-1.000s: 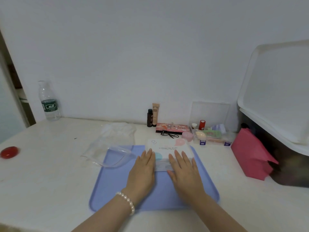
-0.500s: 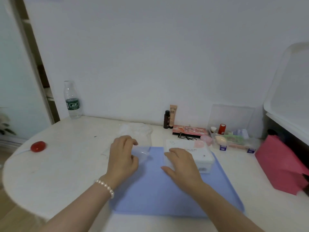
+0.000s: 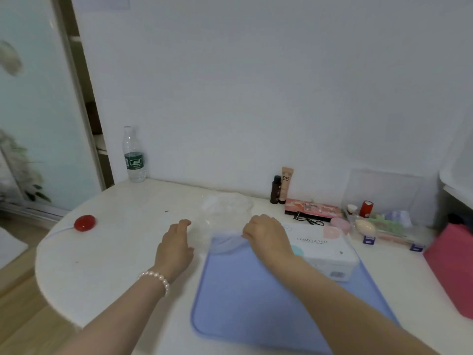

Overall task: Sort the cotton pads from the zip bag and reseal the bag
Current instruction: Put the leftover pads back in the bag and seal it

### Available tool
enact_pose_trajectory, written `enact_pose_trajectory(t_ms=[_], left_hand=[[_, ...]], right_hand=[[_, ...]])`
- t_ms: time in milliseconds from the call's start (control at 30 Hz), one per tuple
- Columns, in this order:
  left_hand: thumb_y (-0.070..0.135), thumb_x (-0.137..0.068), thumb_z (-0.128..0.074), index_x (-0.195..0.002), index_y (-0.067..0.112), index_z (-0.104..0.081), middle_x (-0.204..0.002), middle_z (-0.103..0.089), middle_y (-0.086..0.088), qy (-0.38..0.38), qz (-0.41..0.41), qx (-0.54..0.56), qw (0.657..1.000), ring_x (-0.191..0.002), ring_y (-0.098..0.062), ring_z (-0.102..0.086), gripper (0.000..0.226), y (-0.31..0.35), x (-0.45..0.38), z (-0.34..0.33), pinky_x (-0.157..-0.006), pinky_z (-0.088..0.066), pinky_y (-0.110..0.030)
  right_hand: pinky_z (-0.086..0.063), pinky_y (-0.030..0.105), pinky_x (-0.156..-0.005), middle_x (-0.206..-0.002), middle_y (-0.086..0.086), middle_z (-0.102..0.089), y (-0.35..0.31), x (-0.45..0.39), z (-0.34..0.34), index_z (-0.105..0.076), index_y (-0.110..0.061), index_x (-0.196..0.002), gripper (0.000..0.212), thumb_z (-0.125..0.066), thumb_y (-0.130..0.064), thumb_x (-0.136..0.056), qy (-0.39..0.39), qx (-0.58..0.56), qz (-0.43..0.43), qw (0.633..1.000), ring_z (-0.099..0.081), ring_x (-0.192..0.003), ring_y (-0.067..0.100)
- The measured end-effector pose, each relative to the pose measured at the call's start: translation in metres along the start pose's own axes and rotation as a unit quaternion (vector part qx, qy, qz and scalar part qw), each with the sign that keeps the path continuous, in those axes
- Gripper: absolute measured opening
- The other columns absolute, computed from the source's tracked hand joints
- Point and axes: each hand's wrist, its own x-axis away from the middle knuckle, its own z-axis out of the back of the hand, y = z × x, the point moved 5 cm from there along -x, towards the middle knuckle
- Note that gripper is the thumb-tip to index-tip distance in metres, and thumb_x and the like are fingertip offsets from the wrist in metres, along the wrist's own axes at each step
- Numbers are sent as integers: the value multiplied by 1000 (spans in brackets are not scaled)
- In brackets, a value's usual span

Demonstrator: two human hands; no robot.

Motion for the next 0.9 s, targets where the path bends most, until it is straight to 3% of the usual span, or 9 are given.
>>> enact_pose_trajectory(t_ms=[67,167,267,333,500,600,733,833,900], left_hand=[[3,-76,-70,-135,14,-36,-133,-47,-10,10,4,96,995,-115,-26,-51,69,-5,-7,7,-90,-43,-33],[-2,-67,-80,-140,17,-30,-141,-42,-7,21,73,333,940,-116,-20,-47,91,-8,-14,18,-94,-42,-34],[14,-62,-88,-147,25,-20,-150,-29,2,-23,68,394,916,-135,-18,-33,110,7,-19,18,-105,-35,-35],[26,-54,-91,-147,27,-20,-150,-29,9,-41,48,413,908,-135,-10,-30,116,24,-23,21,-106,-31,-31],[29,-47,-90,-135,20,-42,-130,-50,12,-102,12,436,894,-119,-1,-45,101,59,-31,27,-96,-34,-21],[-3,-61,-82,-117,11,-59,-108,-70,-5,-172,6,479,861,-94,-9,-65,61,67,-24,19,-78,-50,-19],[-12,-65,-73,-88,2,-70,-80,-71,-9,-249,45,514,819,-70,-15,-67,28,70,-1,-9,-62,-53,-20],[-7,-76,-65,-81,-4,-69,-79,-70,-16,-256,90,531,803,-68,-22,-67,7,63,11,-26,-62,-54,-25],[-5,-77,-64,-84,-7,-66,-86,-70,-20,-254,110,537,797,-72,-25,-66,8,54,15,-32,-65,-54,-27]], right_hand=[[-41,31,-67,-86,4,-63,19,-12,24,-70,-12,-85,12,-64,-22,-85,32,-134,-81,987,-57,-82,23],[-38,23,-65,-72,-4,-58,47,-37,68,-67,-12,-80,9,-64,-18,-86,91,-348,-153,921,-52,-68,12],[-47,24,-62,-69,-1,-64,53,-61,114,-59,-14,-71,18,-61,-9,-88,99,-499,-149,848,-61,-55,4],[-51,23,-56,-73,5,-69,52,-72,141,-57,-8,-76,15,-56,-9,-91,79,-569,-135,807,-65,-53,10],[-51,24,-52,-73,8,-72,60,-81,173,-55,-8,-80,19,-52,-18,-95,91,-659,-147,732,-65,-55,18],[-51,24,-54,-73,6,-72,76,-81,171,-53,-11,-79,19,-52,-21,-95,120,-691,-189,687,-63,-51,15],[-55,23,-58,-81,10,-69,97,-71,146,-53,-10,-78,19,-54,-19,-94,138,-732,-253,617,-66,-55,12],[-53,21,-54,-81,9,-69,114,-60,126,-53,-11,-78,19,-52,-20,-95,131,-716,-297,618,-63,-54,11],[-46,20,-51,-78,6,-68,132,-52,121,-52,-13,-78,19,-52,-21,-95,138,-653,-338,664,-58,-54,10]])
